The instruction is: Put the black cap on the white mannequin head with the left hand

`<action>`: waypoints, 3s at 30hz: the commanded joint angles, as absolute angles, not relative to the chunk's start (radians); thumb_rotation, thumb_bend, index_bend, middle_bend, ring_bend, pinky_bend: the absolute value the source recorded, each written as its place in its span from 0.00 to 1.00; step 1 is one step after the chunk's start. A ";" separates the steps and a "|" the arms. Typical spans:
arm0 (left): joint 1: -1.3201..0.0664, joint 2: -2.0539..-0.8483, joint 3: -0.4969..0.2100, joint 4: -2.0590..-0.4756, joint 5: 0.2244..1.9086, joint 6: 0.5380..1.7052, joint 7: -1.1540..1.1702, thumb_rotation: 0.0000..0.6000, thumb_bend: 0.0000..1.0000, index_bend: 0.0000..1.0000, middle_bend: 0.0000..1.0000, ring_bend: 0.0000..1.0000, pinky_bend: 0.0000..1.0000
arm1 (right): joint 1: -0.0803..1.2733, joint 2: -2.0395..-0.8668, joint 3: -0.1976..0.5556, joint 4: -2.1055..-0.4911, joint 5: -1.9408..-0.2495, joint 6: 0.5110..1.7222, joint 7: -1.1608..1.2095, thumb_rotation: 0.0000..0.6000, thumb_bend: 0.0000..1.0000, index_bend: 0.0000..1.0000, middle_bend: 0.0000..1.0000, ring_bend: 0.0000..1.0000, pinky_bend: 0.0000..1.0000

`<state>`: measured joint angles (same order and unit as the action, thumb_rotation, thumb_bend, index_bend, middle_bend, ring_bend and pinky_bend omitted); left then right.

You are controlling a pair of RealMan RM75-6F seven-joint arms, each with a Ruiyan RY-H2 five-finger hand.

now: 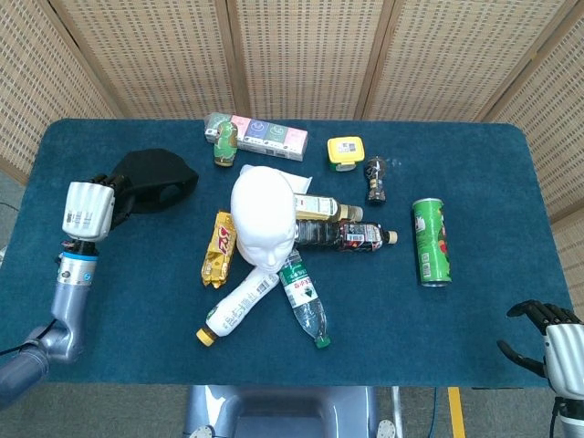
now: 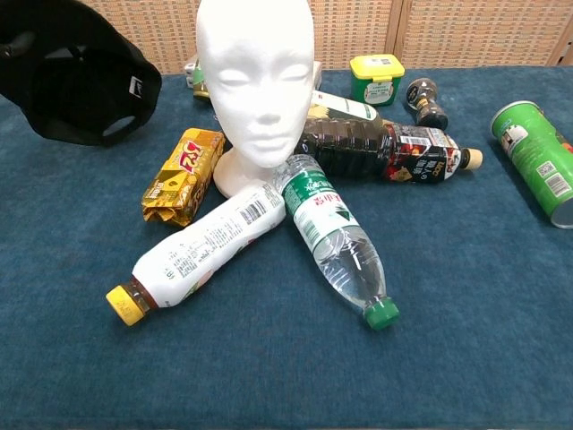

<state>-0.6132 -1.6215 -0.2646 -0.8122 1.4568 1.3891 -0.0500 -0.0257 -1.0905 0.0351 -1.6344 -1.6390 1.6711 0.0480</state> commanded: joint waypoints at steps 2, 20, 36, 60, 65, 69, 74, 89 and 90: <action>-0.616 -1.550 -0.268 -0.868 1.478 1.421 -0.036 1.00 0.49 0.86 0.63 0.59 0.82 | -0.027 -1.091 0.037 -1.631 -1.644 1.677 0.054 1.00 0.12 0.46 0.48 0.47 0.48; -0.710 -1.392 -0.297 -1.124 1.611 1.542 0.085 1.00 0.47 0.86 0.64 0.59 0.82 | -0.035 -1.098 0.037 -1.615 -1.647 1.690 0.076 1.00 0.12 0.47 0.48 0.48 0.48; -0.853 -1.402 -0.283 -1.219 1.760 1.518 0.219 1.00 0.46 0.87 0.64 0.59 0.82 | -0.051 -1.104 0.038 -1.592 -1.635 1.704 0.103 1.00 0.12 0.47 0.48 0.48 0.49; -0.856 -1.427 -0.171 -1.303 1.867 1.508 0.313 1.00 0.44 0.88 0.64 0.59 0.82 | -0.061 -1.116 0.035 -1.557 -1.626 1.701 0.138 1.00 0.12 0.47 0.48 0.48 0.49; -0.850 -1.426 -0.153 -1.327 1.875 1.491 0.335 1.00 0.43 0.88 0.64 0.59 0.80 | -0.062 -1.118 0.035 -1.552 -1.626 1.702 0.143 1.00 0.12 0.47 0.48 0.48 0.49; -0.846 -1.429 -0.134 -1.340 1.893 1.477 0.357 1.00 0.42 0.88 0.64 0.59 0.79 | -0.063 -1.118 0.036 -1.549 -1.627 1.703 0.145 1.00 0.12 0.47 0.48 0.48 0.49; -0.835 -1.424 -0.132 -1.360 1.880 1.460 0.378 1.00 0.38 0.86 0.64 0.57 0.76 | -0.064 -1.117 0.035 -1.550 -1.627 1.703 0.144 1.00 0.12 0.47 0.48 0.48 0.49; -0.792 -1.410 -0.125 -1.437 1.835 1.417 0.448 1.00 0.20 0.60 0.46 0.39 0.70 | -0.058 -1.122 0.039 -1.540 -1.626 1.695 0.150 1.00 0.12 0.47 0.48 0.48 0.49; -0.785 -1.406 -0.124 -1.451 1.825 1.411 0.455 1.00 0.20 0.58 0.45 0.38 0.69 | -0.058 -1.123 0.040 -1.539 -1.626 1.695 0.151 1.00 0.12 0.47 0.48 0.48 0.49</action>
